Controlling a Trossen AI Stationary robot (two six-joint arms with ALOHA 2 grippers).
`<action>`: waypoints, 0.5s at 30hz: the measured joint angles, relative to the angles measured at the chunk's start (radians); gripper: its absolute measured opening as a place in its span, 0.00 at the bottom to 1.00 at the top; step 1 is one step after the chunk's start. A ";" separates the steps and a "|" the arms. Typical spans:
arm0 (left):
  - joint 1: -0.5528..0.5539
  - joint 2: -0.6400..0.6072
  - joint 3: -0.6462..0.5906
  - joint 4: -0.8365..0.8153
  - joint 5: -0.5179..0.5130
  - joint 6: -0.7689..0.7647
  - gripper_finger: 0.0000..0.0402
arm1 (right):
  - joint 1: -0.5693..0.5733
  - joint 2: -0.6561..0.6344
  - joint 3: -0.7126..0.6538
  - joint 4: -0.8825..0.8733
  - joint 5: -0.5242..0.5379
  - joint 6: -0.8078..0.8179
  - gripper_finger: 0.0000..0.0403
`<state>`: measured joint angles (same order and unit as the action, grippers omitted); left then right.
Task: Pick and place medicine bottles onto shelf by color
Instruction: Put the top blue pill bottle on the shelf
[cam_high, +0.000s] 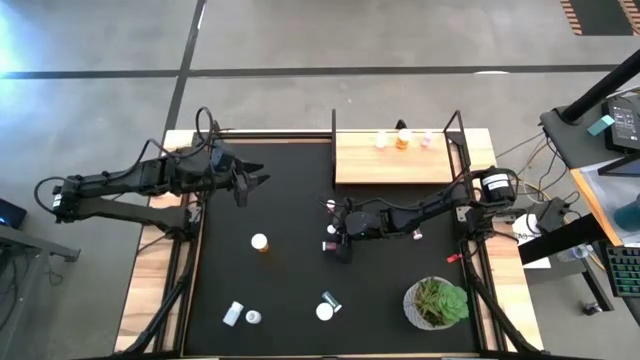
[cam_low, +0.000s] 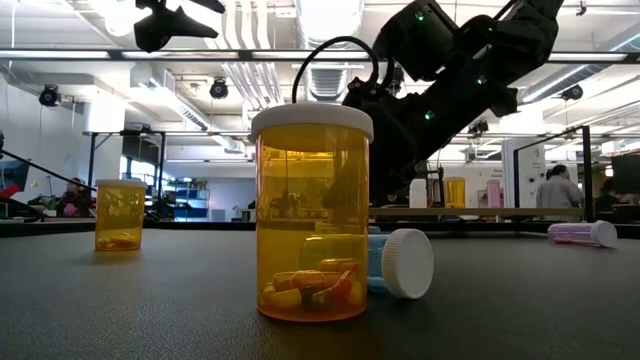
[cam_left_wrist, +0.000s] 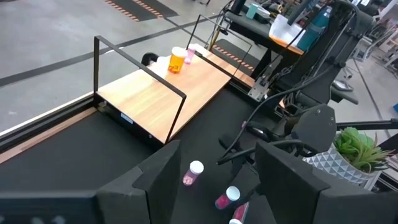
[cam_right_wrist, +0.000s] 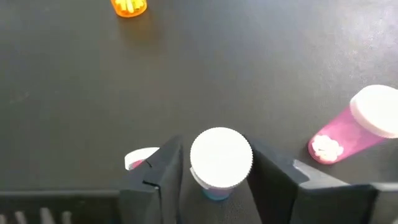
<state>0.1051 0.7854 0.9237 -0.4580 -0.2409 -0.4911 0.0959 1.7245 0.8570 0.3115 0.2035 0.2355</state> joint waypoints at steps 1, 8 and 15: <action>0.000 0.001 0.000 0.001 0.000 0.000 0.47 | 0.000 0.000 0.000 0.000 0.000 0.000 0.34; 0.000 0.000 0.000 0.002 0.000 0.000 0.47 | 0.000 -0.006 0.000 -0.006 0.000 0.008 0.25; 0.000 0.000 0.000 0.005 0.000 0.000 0.47 | 0.000 -0.109 -0.001 -0.146 -0.001 0.060 0.28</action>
<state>0.1051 0.7856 0.9237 -0.4526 -0.2413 -0.4908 0.0959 1.6151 0.8562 0.1657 0.2030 0.2956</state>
